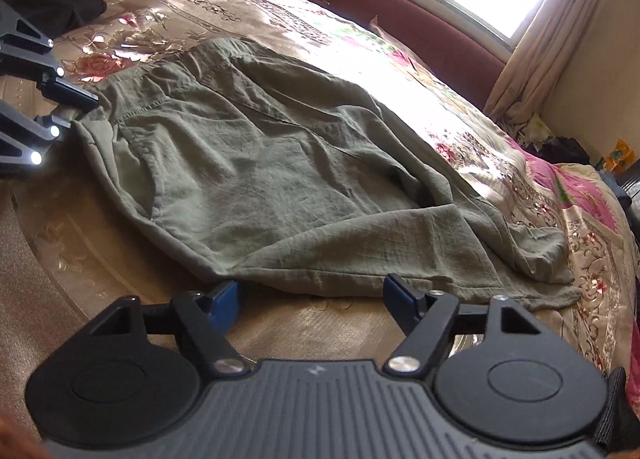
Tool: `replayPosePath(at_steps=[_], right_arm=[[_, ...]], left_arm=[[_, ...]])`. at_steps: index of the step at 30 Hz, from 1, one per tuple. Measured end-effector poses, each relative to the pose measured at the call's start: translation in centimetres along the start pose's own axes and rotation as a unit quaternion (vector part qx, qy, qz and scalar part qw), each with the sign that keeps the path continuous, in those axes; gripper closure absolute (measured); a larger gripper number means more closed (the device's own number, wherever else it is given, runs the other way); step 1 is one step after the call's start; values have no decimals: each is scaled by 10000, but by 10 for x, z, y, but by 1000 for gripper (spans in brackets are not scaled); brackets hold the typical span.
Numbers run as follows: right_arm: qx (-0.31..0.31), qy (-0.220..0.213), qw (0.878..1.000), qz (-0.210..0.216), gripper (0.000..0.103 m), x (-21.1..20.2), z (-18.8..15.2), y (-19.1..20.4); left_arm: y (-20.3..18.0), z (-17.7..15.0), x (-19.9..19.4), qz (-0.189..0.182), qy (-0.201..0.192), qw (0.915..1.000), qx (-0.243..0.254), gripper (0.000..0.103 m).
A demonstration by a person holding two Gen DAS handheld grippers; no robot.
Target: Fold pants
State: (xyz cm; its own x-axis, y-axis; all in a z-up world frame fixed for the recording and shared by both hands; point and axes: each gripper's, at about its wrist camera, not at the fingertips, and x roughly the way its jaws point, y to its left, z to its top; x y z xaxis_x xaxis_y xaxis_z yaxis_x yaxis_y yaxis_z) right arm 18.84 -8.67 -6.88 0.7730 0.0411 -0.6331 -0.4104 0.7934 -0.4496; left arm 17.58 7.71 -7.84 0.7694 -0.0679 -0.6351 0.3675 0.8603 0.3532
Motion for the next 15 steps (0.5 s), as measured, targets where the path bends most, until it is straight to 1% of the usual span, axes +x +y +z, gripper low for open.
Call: replayPosePath(at_steps=[2, 4, 5, 6, 7, 8, 9, 11, 13, 15], right_arm=[[-323, -77, 9994, -62, 29, 4, 0, 1], [-513, -95, 9986, -79, 30, 12, 3, 1], [-578, -107, 9983, -54, 36, 17, 6, 1], [-589, -80, 9982, -30, 53, 22, 9, 1], [-557, -1, 9984, 9, 65, 27, 12, 1], [-459, 149, 9988, 114, 86, 34, 16, 0], [-389, 212, 9988, 193, 95, 36, 18, 0], [-340, 289, 9987, 247, 100, 35, 19, 3], [-210, 370, 9982, 412, 100, 25, 21, 9], [-96, 453, 9967, 660, 100, 12, 21, 19]], left_arm=[[3, -1, 1, -37, -12, 10000, -82, 62], [3, 0, 0, -19, -32, 9999, -117, 62], [3, 0, 0, -17, -48, 9999, -134, 63], [5, 1, 0, -14, -62, 9999, -155, 63], [7, 1, 0, 11, -69, 9998, -185, 64], [10, 1, 0, 58, -75, 9997, -228, 64], [13, 0, 0, 109, -79, 9996, -268, 64], [25, -2, -1, 239, -66, 9989, -392, 64], [36, -7, -4, 317, -48, 9982, -499, 65], [43, -13, -8, 418, -7, 9980, -473, 65]])
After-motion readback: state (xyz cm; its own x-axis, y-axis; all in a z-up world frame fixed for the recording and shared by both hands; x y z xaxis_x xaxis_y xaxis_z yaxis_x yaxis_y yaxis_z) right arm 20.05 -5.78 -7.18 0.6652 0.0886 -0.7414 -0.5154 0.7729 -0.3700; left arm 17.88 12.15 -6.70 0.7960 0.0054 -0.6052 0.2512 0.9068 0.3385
